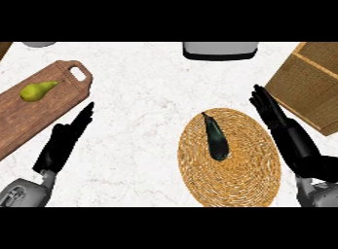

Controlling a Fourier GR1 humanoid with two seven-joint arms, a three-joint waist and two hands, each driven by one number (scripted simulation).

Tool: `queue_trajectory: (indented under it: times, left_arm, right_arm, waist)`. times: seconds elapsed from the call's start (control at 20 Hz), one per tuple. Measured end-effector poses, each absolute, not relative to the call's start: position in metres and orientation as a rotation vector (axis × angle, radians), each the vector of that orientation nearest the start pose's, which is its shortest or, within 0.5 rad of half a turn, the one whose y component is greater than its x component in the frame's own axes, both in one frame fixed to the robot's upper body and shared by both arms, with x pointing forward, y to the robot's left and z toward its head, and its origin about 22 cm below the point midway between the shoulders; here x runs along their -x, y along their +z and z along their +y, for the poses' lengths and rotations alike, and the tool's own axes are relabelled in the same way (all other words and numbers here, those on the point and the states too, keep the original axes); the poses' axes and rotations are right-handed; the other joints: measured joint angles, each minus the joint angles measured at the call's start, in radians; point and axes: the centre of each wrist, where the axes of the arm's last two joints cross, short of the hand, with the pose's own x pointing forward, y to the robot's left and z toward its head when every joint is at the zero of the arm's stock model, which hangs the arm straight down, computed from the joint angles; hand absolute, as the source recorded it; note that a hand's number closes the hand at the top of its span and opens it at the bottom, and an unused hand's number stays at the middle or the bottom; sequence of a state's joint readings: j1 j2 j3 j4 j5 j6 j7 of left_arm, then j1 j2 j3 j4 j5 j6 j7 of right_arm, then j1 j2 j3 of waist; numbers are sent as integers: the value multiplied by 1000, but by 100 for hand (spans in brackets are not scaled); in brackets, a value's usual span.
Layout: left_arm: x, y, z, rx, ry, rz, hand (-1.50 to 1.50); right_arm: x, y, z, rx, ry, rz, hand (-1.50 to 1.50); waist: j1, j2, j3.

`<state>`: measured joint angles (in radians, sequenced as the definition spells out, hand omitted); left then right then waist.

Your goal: Pick the eggplant from the placemat and place it in the basket

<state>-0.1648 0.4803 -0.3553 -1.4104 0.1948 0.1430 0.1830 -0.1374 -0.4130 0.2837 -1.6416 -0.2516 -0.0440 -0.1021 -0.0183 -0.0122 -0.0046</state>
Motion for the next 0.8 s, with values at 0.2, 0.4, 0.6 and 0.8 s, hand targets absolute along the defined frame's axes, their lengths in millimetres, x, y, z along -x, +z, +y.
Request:
queue_trajectory:
  times: [0.2, 0.4, 0.6, 0.8]
  left_arm:
    - [-279, 28, 271, -205, -308, -1374, 0]
    - [-288, 47, 280, -256, -170, -1475, 0]
    - [-296, 54, 279, -258, -97, -1511, 0]
    - [-294, 49, 281, -261, -72, -1515, 0]
  right_arm:
    - [-275, 54, -275, 66, 305, -1649, 150]
    - [-296, 50, -288, 160, 187, -1588, 150]
    - [-318, 36, -242, 331, 138, -1590, -150]
    - [-336, 35, -226, 609, 118, -1497, -150]
  waist:
    - [20, 9, 2]
    - [44, 15, 4]
    - [52, 18, 4]
    - [56, 16, 0]
